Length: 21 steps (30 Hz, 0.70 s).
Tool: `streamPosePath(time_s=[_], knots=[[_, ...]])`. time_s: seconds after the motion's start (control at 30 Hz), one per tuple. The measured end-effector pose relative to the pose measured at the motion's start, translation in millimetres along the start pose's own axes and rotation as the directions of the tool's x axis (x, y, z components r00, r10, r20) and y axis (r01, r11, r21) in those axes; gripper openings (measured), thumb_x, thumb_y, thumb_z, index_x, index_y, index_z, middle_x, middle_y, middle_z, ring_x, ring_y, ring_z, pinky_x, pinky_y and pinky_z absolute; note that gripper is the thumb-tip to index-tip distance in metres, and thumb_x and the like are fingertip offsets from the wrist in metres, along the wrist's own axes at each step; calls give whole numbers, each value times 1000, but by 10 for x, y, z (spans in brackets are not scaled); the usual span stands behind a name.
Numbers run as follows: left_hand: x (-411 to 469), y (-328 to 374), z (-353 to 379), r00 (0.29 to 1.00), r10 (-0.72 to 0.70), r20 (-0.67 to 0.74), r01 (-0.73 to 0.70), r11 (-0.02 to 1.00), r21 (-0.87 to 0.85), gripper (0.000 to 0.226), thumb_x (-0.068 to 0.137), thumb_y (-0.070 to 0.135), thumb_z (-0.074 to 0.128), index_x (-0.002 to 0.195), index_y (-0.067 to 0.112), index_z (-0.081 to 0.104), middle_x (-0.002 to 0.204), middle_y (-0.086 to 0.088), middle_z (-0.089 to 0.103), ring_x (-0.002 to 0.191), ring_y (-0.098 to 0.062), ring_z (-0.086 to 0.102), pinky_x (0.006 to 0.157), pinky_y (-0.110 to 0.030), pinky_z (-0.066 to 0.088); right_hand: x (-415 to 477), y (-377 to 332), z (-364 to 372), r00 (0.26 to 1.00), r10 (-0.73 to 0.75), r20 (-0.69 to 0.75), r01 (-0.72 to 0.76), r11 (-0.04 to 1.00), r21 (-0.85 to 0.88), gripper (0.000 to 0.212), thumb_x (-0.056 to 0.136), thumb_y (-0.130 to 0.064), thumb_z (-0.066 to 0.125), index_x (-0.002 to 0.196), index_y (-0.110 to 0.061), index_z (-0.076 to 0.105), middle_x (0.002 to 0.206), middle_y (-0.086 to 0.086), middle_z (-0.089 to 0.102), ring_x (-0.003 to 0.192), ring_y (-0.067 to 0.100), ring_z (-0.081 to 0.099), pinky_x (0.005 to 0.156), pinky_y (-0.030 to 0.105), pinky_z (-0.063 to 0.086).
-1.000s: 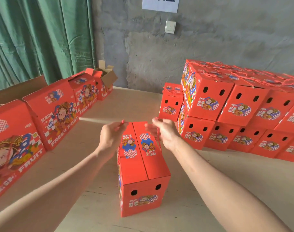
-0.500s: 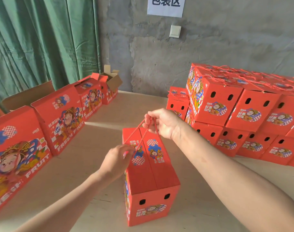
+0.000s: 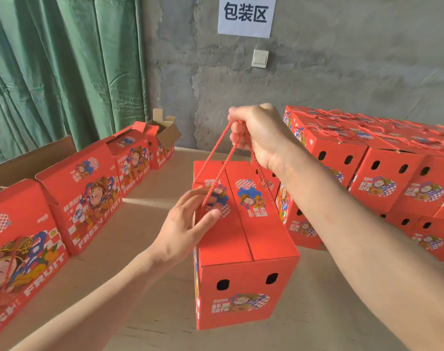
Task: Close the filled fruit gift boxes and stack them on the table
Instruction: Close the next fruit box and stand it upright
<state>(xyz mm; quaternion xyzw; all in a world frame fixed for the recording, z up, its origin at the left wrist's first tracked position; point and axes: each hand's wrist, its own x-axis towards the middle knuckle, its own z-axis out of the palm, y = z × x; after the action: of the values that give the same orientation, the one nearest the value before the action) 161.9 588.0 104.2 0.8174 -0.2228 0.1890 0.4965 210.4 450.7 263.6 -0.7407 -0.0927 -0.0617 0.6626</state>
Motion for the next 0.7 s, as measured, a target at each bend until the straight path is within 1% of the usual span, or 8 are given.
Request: streamPosePath(time_s=[0.07, 0.13, 0.23, 0.37, 0.43, 0.53, 0.63, 0.7], knots=[[136, -68, -5, 996, -60, 68, 65, 995, -74, 51, 76, 44, 62, 122, 22, 55, 126, 16, 50, 124, 8, 38, 100, -2, 24, 84, -15, -25, 999, -5, -40, 4, 1000, -19, 25, 87, -7, 50, 63, -14, 48, 49, -3, 41, 42, 11, 44, 48, 17, 33], [267, -193, 52, 982, -170, 84, 181, 971, -153, 63, 70, 37, 71, 127, 23, 49, 131, 13, 48, 127, -1, 39, 106, -15, 28, 175, 77, -77, 996, 42, -84, -47, 997, -59, 26, 87, -7, 49, 62, -13, 46, 51, 0, 41, 42, 12, 43, 48, 17, 31], [376, -372, 248, 968, -253, -10, 253, 966, 49, 84, 72, 27, 81, 141, 19, 34, 128, 12, 33, 124, -5, 35, 97, -19, 29, 298, 353, -176, 979, 119, -164, -144, 978, -152, 26, 87, -5, 49, 61, -11, 46, 54, 4, 41, 45, 15, 44, 48, 20, 28], [301, -602, 549, 985, -171, 11, 163, 958, 236, 73, 75, 25, 74, 136, 13, 36, 124, 8, 39, 123, -16, 36, 83, -14, 25, 448, 699, -283, 958, 204, -201, -239, 956, -170, 25, 86, -3, 48, 62, -9, 47, 55, 6, 42, 48, 17, 46, 49, 22, 28], [236, -719, 648, 975, -205, 83, 176, 947, 269, 70, 77, 26, 70, 137, 16, 36, 130, 5, 42, 124, -14, 33, 83, -13, 24, 515, 819, -331, 954, 224, -200, -259, 950, -175, 25, 85, -2, 48, 60, -8, 46, 55, 6, 44, 49, 17, 48, 49, 22, 29], [182, -849, 733, 937, -283, 203, 223, 935, 274, 56, 80, 24, 67, 132, 20, 48, 130, -1, 50, 121, -15, 42, 87, -14, 29, 531, 1005, -411, 957, 218, -191, -265, 924, -275, 28, 85, 0, 48, 57, -6, 47, 55, 8, 47, 52, 18, 50, 48, 24, 31], [163, -893, 798, 905, -317, 282, 250, 936, 249, 43, 83, 15, 65, 125, 13, 59, 123, -6, 59, 114, -19, 54, 94, -22, 41, 454, 1230, -562, 960, 198, -199, -273, 823, -499, 25, 87, -1, 48, 62, -4, 50, 62, 12, 52, 57, 22, 51, 55, 29, 40], [153, -894, 831, 901, -327, 284, 276, 939, 204, 41, 83, 11, 65, 124, 11, 61, 119, -9, 61, 107, -21, 58, 93, -29, 46, 317, 1380, -637, 977, 152, -151, -213, 627, -750, 23, 91, -9, 48, 69, -5, 49, 68, 12, 52, 69, 24, 53, 63, 35, 42]])
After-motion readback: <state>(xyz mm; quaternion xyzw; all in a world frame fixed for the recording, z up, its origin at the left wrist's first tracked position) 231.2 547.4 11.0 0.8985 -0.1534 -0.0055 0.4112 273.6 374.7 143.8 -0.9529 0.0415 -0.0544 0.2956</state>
